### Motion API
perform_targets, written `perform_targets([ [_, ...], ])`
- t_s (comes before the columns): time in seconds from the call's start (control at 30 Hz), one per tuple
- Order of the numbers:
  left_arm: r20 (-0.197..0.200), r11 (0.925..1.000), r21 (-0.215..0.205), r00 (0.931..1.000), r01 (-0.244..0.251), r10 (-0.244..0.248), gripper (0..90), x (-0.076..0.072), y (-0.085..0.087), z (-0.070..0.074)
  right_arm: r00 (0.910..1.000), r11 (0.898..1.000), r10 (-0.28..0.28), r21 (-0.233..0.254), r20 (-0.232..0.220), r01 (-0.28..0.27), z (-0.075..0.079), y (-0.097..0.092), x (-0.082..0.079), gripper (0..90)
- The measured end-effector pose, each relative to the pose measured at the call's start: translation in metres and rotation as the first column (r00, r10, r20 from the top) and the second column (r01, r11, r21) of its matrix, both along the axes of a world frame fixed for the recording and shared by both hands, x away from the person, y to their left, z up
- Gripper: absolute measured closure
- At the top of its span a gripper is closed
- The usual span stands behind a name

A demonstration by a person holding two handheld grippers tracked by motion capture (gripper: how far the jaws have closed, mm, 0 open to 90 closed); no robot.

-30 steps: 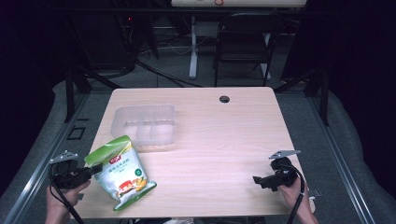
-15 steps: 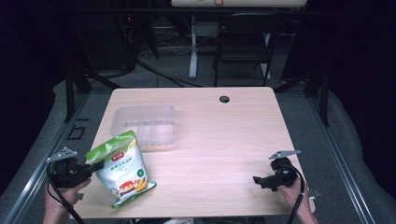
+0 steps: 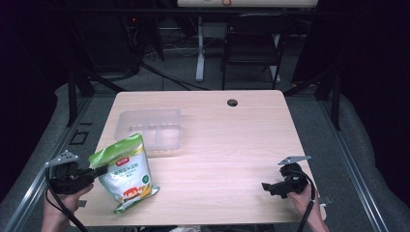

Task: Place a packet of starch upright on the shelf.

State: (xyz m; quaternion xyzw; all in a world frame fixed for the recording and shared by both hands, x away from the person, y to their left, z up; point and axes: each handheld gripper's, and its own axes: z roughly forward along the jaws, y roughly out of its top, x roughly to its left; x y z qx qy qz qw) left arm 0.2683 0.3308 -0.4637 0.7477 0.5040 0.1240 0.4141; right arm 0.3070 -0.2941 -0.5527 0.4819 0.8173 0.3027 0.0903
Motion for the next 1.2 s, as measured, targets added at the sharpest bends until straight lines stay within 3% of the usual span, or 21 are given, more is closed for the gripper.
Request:
perform_targets([
  [0.47, 0.047, 0.9993, 0.022, 0.9984, 0.029, -0.030, 90.0, -0.010, -0.005, 0.023, 1.0000, 1.000, -0.004, -0.001, -0.001, 0.004, 0.000, -0.001, 0.000, 1.6],
  [0.73, 0.062, 0.9952, 0.091, 0.9972, 0.035, -0.040, 90.0, -0.008, -0.005, 0.038, 1.0000, 1.000, -0.008, 0.001, -0.001, 0.008, 0.000, -0.001, 0.000, 1.6],
  [1.2, 0.088, 0.9939, 0.108, 0.9955, 0.026, -0.036, 90.0, -0.004, 0.001, 0.054, 1.0000, 1.000, -0.008, -0.002, 0.001, 0.008, 0.000, -0.001, 0.000, 1.6],
])
